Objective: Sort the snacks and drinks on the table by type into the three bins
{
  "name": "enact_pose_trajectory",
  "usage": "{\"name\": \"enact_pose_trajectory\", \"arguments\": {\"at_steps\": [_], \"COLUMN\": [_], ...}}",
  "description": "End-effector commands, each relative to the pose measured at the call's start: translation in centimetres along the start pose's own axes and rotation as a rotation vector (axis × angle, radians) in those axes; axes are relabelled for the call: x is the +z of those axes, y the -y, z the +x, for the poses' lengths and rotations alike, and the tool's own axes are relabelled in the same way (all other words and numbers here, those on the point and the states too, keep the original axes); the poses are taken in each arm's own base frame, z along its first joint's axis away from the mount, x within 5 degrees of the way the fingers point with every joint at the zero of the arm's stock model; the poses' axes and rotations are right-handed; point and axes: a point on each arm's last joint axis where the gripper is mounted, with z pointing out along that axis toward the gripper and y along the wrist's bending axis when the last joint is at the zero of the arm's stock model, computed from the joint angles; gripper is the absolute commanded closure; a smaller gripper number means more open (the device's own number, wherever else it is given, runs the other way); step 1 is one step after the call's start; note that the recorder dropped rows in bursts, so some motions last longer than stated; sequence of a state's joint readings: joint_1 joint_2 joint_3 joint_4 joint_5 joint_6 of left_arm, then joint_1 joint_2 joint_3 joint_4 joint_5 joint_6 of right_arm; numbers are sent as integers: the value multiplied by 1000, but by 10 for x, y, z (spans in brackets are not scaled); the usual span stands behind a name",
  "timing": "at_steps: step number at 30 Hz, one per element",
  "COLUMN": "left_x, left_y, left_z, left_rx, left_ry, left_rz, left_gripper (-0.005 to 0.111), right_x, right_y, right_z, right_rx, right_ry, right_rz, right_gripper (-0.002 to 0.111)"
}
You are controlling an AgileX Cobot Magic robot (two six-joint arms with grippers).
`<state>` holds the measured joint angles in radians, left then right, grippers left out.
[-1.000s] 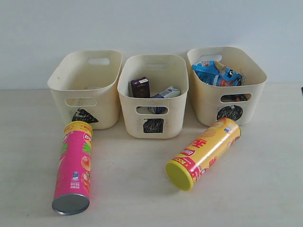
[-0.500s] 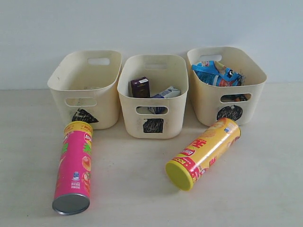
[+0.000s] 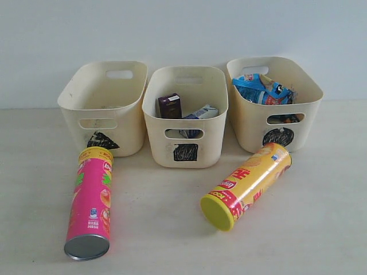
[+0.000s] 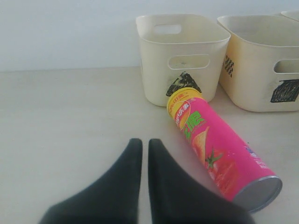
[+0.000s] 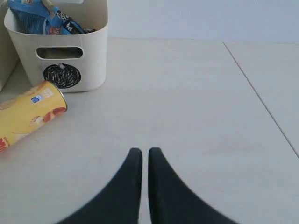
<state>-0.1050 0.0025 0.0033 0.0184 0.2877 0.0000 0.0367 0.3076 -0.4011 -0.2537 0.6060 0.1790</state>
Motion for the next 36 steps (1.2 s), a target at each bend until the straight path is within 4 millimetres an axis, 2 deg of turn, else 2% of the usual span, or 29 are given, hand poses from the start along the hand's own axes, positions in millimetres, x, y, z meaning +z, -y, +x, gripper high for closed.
{"name": "enact_pose_trajectory", "arguments": {"at_steps": [1,14,22,25,33,36], "left_x": [0,0,0,0,0,0], "left_y": [0,0,0,0,0,0], "left_z": [-1,-1,-1,-1,-1,-1], "left_rx": [-10,-10,-10,-10,-10,-10], "left_ry": [9,9,9,9,9,9], "left_rz": [6,6,6,6,6,6], "left_gripper": [102,102,102,102,102,102], "right_x": [-10,-13,-7,-1,-5,0], "right_y": [1,0,-10,-11,-12,-13], "right_z": [13,17,19,28,50,58], "right_rx": [8,16,-44,-45,-26,-29], "right_ry": [82,126,207,203,248,217], "right_rz": [4,-4,-96,-98,-99,-101], "right_gripper": [106,106,106,106,106,106]}}
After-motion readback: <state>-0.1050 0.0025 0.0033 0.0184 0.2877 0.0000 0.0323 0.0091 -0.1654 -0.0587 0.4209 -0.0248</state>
